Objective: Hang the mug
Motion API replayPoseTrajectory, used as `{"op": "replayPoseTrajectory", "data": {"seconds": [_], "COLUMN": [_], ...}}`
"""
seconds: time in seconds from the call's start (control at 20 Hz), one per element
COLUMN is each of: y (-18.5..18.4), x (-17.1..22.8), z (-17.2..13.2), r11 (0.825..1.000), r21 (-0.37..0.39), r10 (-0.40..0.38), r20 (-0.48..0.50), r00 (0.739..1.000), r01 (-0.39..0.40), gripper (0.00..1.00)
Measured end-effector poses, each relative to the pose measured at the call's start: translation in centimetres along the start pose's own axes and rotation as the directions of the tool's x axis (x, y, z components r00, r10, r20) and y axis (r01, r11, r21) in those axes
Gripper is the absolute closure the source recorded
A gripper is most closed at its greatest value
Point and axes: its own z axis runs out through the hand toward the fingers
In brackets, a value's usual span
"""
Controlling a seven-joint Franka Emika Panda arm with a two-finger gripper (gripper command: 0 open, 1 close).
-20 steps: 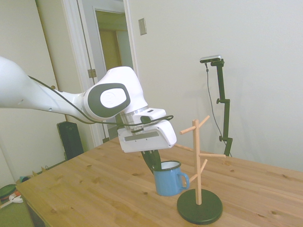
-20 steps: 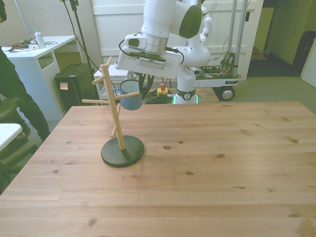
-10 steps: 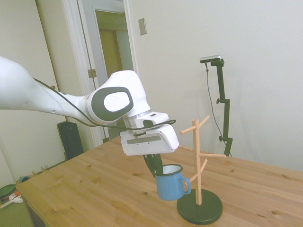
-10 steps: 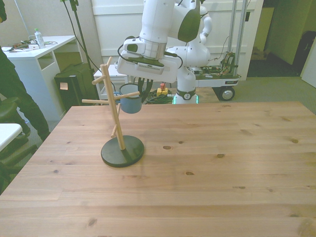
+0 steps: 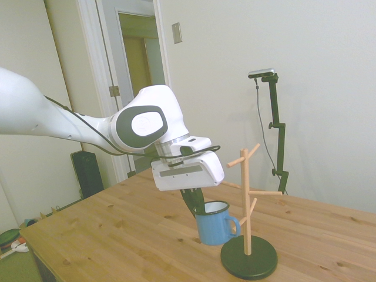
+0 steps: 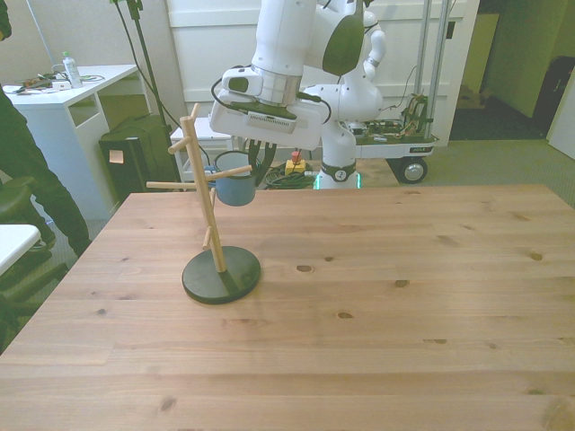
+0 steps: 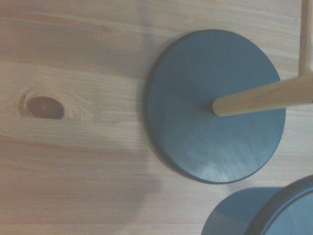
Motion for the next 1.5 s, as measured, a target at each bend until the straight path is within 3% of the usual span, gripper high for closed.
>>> {"op": "replayPoseTrajectory", "data": {"seconds": [0.8,0.85,1.5], "y": [-1.7,-1.8,-1.5], "x": [1.1,1.1,1.5], "z": [1.0,1.1,2.0], "r11": [1.000,1.000,1.000], "r21": [-0.011,-0.017,-0.018], "r10": [0.008,0.011,0.025], "r20": [0.008,0.006,0.002], "r00": [1.000,1.000,1.000], "r01": [-0.008,-0.011,-0.025], "gripper": [1.00,0.00,0.00]}}
